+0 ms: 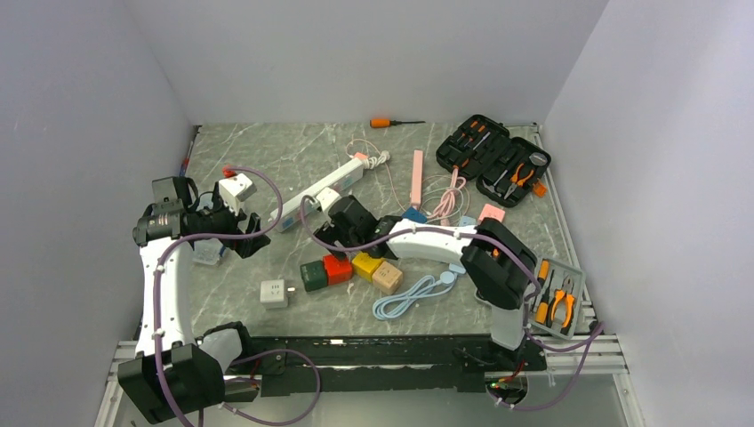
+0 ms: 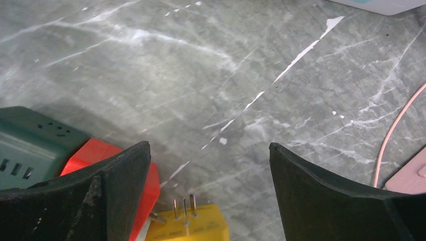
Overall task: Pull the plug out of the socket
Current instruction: Remove the plug from the socket.
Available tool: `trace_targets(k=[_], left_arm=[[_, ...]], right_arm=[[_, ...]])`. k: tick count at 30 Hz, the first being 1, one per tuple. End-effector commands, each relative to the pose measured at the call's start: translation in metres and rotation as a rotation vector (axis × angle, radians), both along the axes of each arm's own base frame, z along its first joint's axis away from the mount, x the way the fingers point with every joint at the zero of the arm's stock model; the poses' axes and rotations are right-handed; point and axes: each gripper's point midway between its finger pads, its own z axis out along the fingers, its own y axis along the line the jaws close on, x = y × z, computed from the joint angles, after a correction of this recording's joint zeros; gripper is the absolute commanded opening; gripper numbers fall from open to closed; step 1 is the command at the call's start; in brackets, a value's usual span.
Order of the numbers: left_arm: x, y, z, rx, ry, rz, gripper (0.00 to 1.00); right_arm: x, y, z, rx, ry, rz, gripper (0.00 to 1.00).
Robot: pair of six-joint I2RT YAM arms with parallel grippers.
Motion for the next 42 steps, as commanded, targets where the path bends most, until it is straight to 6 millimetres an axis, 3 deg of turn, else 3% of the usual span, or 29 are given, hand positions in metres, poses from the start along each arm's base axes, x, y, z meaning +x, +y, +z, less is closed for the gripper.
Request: trace_targets(k=[1,9,16,22,27,32,35,42], left_arm=[[-0.001,-0.006,0.003,-0.029,-0.021,-0.035,0.99],[-0.004,-0.007,0.002,-0.024,-0.025,-0.044,0.99],[-0.006,-0.006,0.002,-0.008,-0.031,-0.046,0.99],[-0.005,-0.007,0.003,-0.017,-0.03,-0.046,0.99],[-0.007,-0.005,0.003,-0.001,-0.035,-0.048,0.99],[-0.01,-0.006,0.002,0.004,-0.033,-0.058,0.99],[-0.01,-0.007,0.002,-0.002,-0.031,-0.061,0.99],[-0.01,-0.007,0.006,-0.003,-0.036,-0.059,0.99]], right_arm=[[-0.026,0.003,0.022,0.017,-0.039,0.028,0.89],[-0.059,-0.013,0.002,-0.042,0.031,-0.033,0.87],[-0.089,-0.025,0.006,0.005,0.107,0.029,0.87],[-0.075,-0.034,0.026,-0.004,0.032,-0.011,0.98],[-0.077,-0.022,0.061,0.142,0.009,0.016,1.0],[-0.112,-0.001,0.085,0.326,0.075,0.201,1.0],[-0.135,0.011,0.081,0.363,0.141,0.319,1.0],[-0.15,0.023,0.056,0.341,0.176,0.392,1.0]])
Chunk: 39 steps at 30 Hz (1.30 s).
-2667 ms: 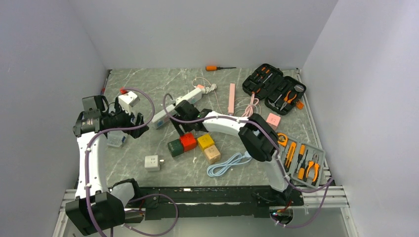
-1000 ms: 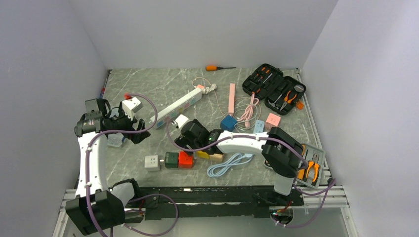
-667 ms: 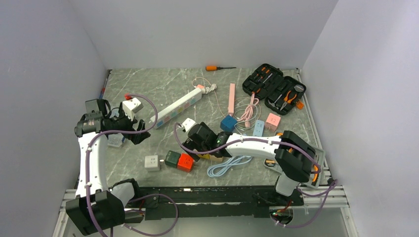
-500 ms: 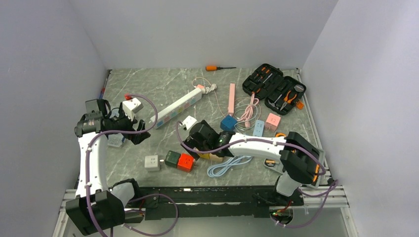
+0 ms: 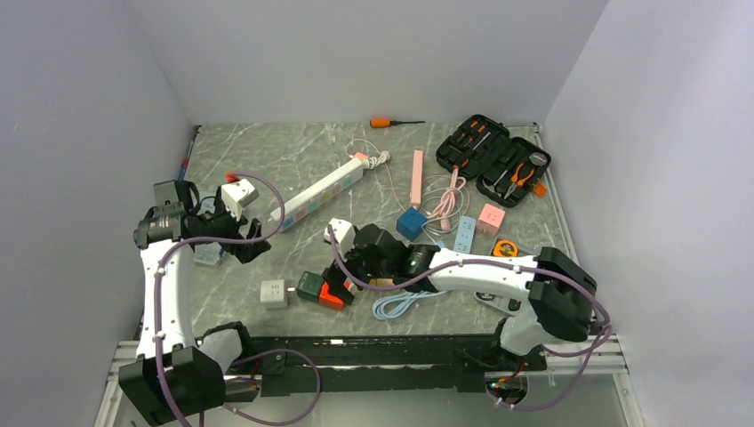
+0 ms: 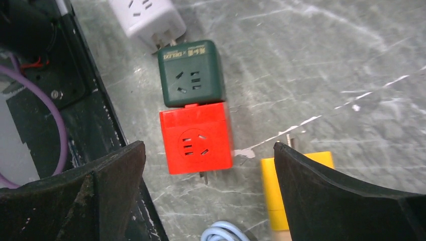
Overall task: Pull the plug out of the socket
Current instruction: Remove the plug from the socket.
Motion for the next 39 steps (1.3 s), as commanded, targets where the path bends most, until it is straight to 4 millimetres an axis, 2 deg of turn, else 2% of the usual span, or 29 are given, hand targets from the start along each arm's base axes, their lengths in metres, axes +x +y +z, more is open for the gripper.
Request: trace_targets(k=[1,6,12,21,25,28,31,35,37,39], left_arm=[[-0.001,-0.006,0.012,-0.02,-0.044,-0.031,0.99],[-0.001,-0.006,0.012,-0.022,-0.044,-0.028,0.99],[-0.001,-0.006,0.011,-0.023,-0.042,-0.027,0.99],[-0.002,-0.005,0.009,-0.02,-0.039,-0.027,0.99],[-0.003,-0.006,0.008,-0.019,-0.04,-0.027,0.99],[-0.005,-0.006,0.009,-0.017,-0.044,-0.033,0.99],[-0.008,-0.008,0.01,-0.018,-0.054,-0.048,0.99],[-0.014,-0.012,0.007,-0.012,-0.068,-0.079,0.99],[-0.017,-0.012,0.005,0.008,-0.091,-0.091,0.99],[-0.022,-0.013,0.002,0.031,-0.115,-0.117,0.99]], right_arm=[[-0.014,0.019,-0.004,0.044,0.008,0.094,1.0],[-0.015,0.028,-0.015,0.014,0.001,0.105,1.0],[-0.014,0.032,-0.045,-0.061,0.016,0.092,0.99],[-0.026,0.032,-0.09,-0.159,0.02,0.068,0.91],[-0.025,0.031,-0.102,-0.191,-0.003,0.044,0.85],[-0.024,0.027,-0.108,-0.211,-0.003,0.029,0.74],[-0.022,0.022,-0.104,-0.216,-0.007,0.008,0.55],[-0.021,0.012,-0.086,-0.224,-0.004,-0.028,0.21],[-0.023,0.008,-0.071,-0.204,0.006,-0.045,0.0],[-0.024,0.003,-0.055,-0.184,0.025,-0.082,0.0]])
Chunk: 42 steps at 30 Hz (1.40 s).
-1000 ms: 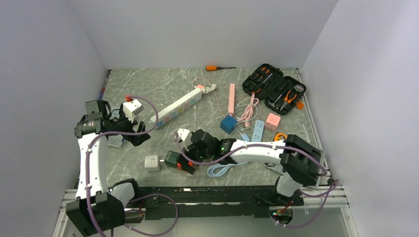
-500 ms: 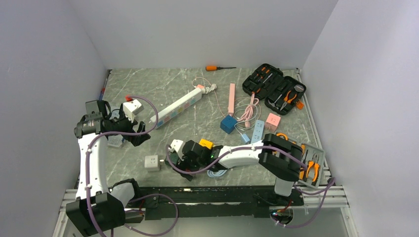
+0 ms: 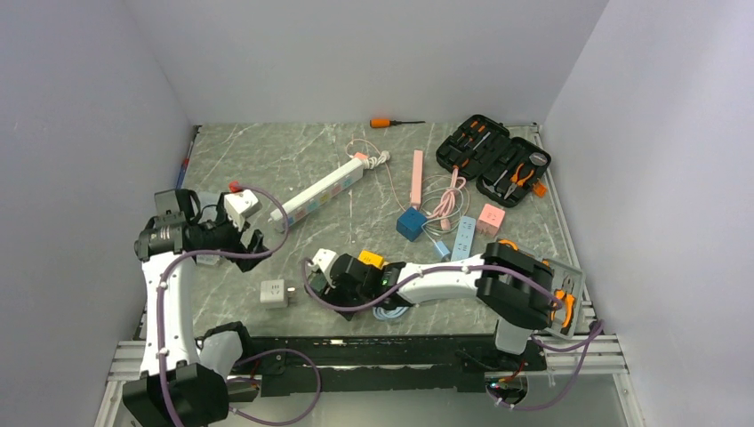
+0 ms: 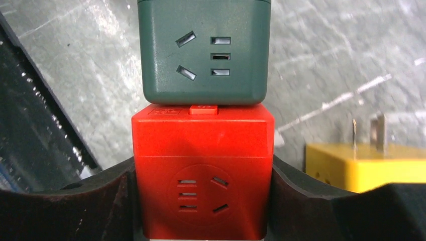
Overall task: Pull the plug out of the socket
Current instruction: Remove the plug from the socket.
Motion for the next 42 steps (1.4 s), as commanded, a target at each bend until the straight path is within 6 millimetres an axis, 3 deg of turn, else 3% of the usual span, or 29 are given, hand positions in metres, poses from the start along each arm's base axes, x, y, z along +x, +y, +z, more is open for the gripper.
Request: trace_targets(k=[1,10,14,18,22,26,35,42], left_arm=[[-0.015,-0.009,0.0,0.029,-0.082,-0.093,0.99],[-0.047,-0.025,-0.006,0.134,-0.31,-0.261,0.99],[-0.06,-0.037,-0.002,0.133,-0.398,-0.334,0.99],[-0.067,-0.044,0.004,0.16,-0.513,-0.378,0.99],[-0.075,-0.048,0.007,0.217,-0.614,-0.441,0.99],[-0.076,-0.05,0.012,0.257,-0.681,-0.478,0.99],[-0.085,-0.056,0.005,0.323,-0.773,-0.608,0.99],[-0.082,-0.062,0.011,0.366,-0.906,-0.678,0.99]], right_arm=[[-0.001,-0.006,0.055,0.08,0.014,-0.091,0.0],[-0.038,-0.032,0.128,0.123,0.214,-0.147,0.0],[-0.049,-0.038,0.146,0.122,0.274,-0.15,0.0],[-0.04,-0.027,0.152,0.116,0.277,-0.13,0.0],[-0.024,-0.001,0.176,0.257,0.329,-0.091,0.0],[-0.014,0.013,0.185,0.326,0.386,-0.032,0.0],[-0.018,0.032,0.187,0.268,0.447,0.111,0.0],[-0.019,0.043,0.203,0.267,0.466,0.169,0.0]])
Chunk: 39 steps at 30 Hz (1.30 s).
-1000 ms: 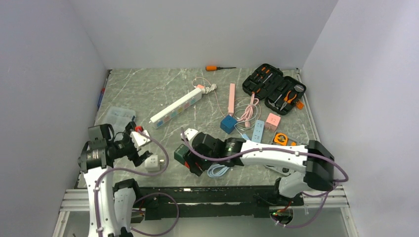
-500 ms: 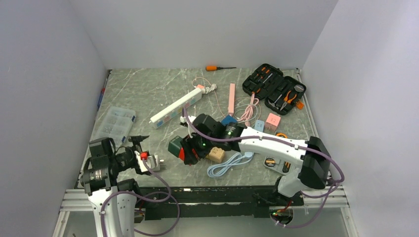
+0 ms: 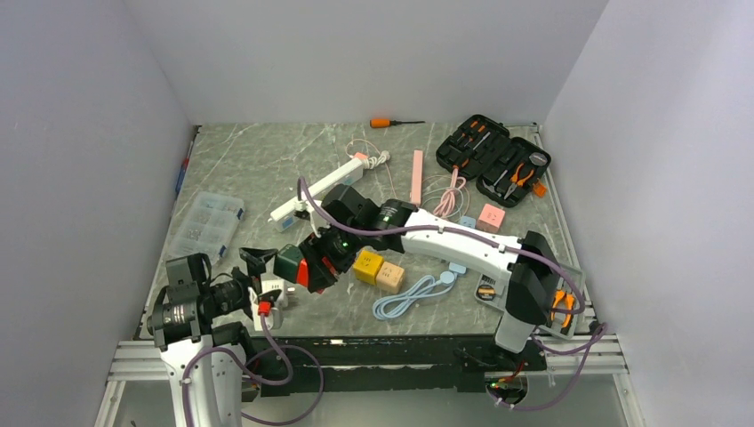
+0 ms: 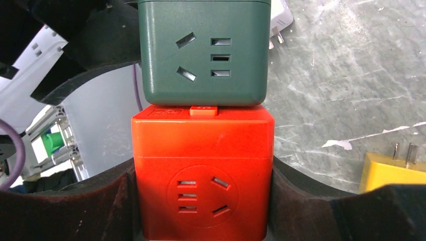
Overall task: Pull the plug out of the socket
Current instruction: Remove the plug from the socket.
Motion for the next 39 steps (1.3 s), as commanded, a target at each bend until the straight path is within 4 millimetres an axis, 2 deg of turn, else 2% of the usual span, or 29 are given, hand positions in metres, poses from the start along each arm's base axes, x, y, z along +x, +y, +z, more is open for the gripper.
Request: trace_targets(k=[1,5,16,25,28,35,39], left_arm=[[-0.001,-0.013,0.018,-0.004,-0.15,-0.104,0.99],[-0.007,-0.017,0.016,0.042,-0.216,-0.172,0.99],[-0.008,-0.021,0.028,0.029,-0.264,-0.196,0.95],[-0.005,-0.019,0.023,0.076,-0.301,-0.217,0.68],[-0.003,-0.017,0.02,0.102,-0.308,-0.221,0.65],[-0.003,-0.016,0.011,0.168,-0.344,-0.26,0.69],[-0.001,-0.015,0.01,0.176,-0.354,-0.267,0.84]], right_arm=[[-0.004,0.016,0.041,0.1,-0.02,0.09,0.0],[-0.002,0.021,0.045,0.104,-0.016,0.11,0.0],[0.004,0.036,0.048,0.103,-0.027,0.134,0.0],[-0.004,0.04,0.044,0.098,-0.016,0.179,0.0],[-0.007,0.042,0.043,0.093,-0.006,0.198,0.0],[-0.011,0.047,0.049,0.126,0.01,0.216,0.0],[-0.013,0.048,0.048,0.126,0.016,0.22,0.0]])
